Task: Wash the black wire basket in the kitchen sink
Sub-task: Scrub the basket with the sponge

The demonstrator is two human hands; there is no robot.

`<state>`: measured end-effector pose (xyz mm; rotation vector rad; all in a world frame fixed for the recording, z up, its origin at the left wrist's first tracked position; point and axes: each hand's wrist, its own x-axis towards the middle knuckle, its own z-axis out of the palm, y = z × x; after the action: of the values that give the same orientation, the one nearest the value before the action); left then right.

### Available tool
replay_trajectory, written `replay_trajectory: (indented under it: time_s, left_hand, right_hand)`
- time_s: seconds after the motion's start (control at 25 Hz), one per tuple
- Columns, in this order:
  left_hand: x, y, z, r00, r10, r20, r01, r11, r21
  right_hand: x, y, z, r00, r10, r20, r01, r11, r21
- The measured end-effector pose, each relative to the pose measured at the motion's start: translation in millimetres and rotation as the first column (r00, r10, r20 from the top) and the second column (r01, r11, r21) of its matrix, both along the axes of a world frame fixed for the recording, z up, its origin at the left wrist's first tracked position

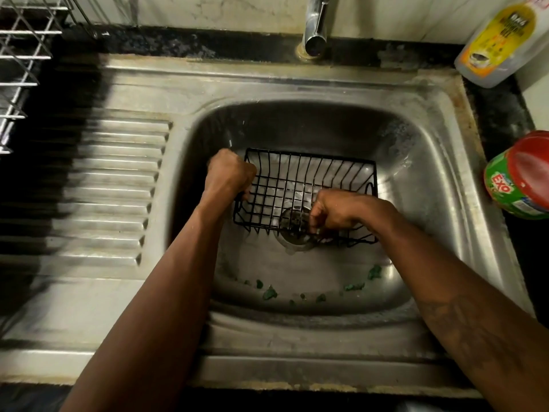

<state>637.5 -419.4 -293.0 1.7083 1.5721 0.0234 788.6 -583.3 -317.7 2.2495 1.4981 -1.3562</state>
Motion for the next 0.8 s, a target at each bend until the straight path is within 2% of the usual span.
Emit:
replay_trajectory:
  time_s: [0.04,0.08,0.12,0.2,0.28,0.36,0.44,0.52,0.6,0.68,0.72,0.76,0.8]
  left_hand:
    - [-1,1,1,1.0,-0.014,-0.021,0.014,1.0,0.01]
    - [0,1,3,0.999,-0.019,-0.036,0.02,1.0,0.013]
    - [0,1,3,0.999,-0.022,-0.04,0.023,1.0,0.015]
    - [0,1,3,1.0,-0.009,-0.023,0.009,1.0,-0.003]
    - [-1,-2,3,1.0,0.005,-0.01,-0.006,1.0,-0.01]
    - [-1,-5,4,0.999,-0.036,-0.012,0.037,0.999,0.034]
    - [-3,-8,7,0.998,-0.065,-0.01,0.065,0.996,0.054]
    - [-3,-9,8,0.996,-0.084,-0.017,0.085,0.995,0.048]
    - [-3,-7,7,0.993,-0.113,-0.031,0.114,0.993,0.037]
    - [-2,-6,7,0.984,-0.172,-0.045,0.173,0.985,0.022]
    - [-2,-5,7,0.981,-0.188,-0.053,0.19,0.982,0.025]
    - [-2,-5,7,0.981,-0.183,-0.057,0.185,0.982,0.027]
    - [-2,-7,7,0.983,-0.17,-0.065,0.171,0.985,0.022]
  right_hand:
    - [1,0,2,1.0,0.027,0.013,-0.027,0.999,-0.034]
    - [5,2,1,0.999,-0.015,0.046,0.015,1.0,0.004]
    - [9,5,0,0.989,-0.122,0.088,0.112,0.988,0.107]
    - [16,9,-6,0.918,-0.338,0.209,0.249,0.899,0.361]
    - [15,9,-9,0.882,-0.342,0.325,0.163,0.867,0.471]
    - [15,5,-7,0.899,-0.316,0.303,0.171,0.89,0.422]
    - [11,-2,-4,0.951,-0.202,0.235,0.146,0.961,0.236]
    - [8,-5,1,0.981,-0.008,0.191,0.01,1.0,-0.011]
    - [10,-5,-3,0.98,0.021,0.196,-0.01,0.998,-0.054]
    - [16,1,-2,0.939,-0.142,0.314,0.096,0.983,0.159]
    - [19,3,0,0.878,-0.238,0.415,0.109,0.944,0.311]
    - [19,4,2,0.813,-0.293,0.503,0.064,0.904,0.423]
    - [16,5,2,0.759,-0.294,0.581,-0.001,0.892,0.453]
